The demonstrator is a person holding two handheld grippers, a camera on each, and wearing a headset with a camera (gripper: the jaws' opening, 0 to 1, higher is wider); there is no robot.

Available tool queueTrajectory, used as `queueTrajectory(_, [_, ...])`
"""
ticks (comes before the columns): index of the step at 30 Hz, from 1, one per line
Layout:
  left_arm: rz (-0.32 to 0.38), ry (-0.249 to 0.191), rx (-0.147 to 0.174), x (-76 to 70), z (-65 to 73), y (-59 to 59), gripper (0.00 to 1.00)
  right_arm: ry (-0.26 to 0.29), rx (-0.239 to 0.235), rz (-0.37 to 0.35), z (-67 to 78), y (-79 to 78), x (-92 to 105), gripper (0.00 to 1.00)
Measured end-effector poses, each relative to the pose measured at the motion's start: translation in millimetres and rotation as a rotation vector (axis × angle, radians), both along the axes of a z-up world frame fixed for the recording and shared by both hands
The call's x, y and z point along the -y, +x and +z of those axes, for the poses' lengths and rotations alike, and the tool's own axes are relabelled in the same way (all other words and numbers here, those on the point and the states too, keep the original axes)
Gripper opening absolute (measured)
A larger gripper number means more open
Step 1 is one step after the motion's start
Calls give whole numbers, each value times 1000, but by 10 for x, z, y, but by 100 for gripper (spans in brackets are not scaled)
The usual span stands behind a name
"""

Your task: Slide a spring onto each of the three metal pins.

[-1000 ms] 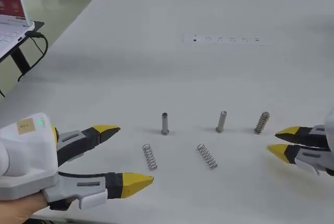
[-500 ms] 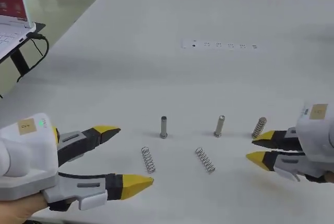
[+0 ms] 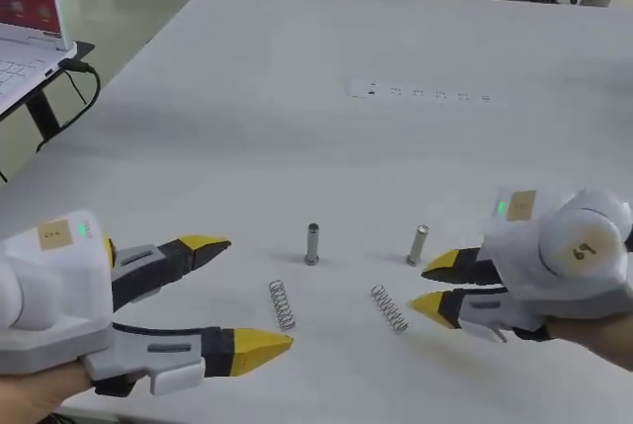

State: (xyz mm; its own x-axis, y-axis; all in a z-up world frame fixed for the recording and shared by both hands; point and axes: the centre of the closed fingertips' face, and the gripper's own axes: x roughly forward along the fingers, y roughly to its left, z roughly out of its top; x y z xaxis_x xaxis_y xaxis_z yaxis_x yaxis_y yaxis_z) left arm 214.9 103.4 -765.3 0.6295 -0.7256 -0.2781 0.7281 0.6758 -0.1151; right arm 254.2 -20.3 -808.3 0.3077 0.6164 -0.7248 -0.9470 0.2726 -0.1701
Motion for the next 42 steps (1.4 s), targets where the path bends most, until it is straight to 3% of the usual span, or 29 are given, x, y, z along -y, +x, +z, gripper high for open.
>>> queueTrajectory(11, [-14,31,18,1,-9,-2,73,-38,-31,-39,-80,74,-204,15])
queueTrajectory(13, [-12,28,21,-6,-2,3,73,-46,-52,-68,-115,88,-218,16])
queueTrajectory(14, [-11,27,22,-8,-1,4,73,-48,-85,-113,-147,90,-212,16])
queueTrajectory(17, [-12,26,25,-8,2,4,73,-39,-107,-156,-163,133,-242,15])
queueTrajectory(23, [-15,21,32,2,16,5,73,-105,-182,-250,-307,136,-197,16])
queueTrajectory(42, [-19,16,39,23,28,-4,72,-161,-256,-347,-462,208,-233,13])
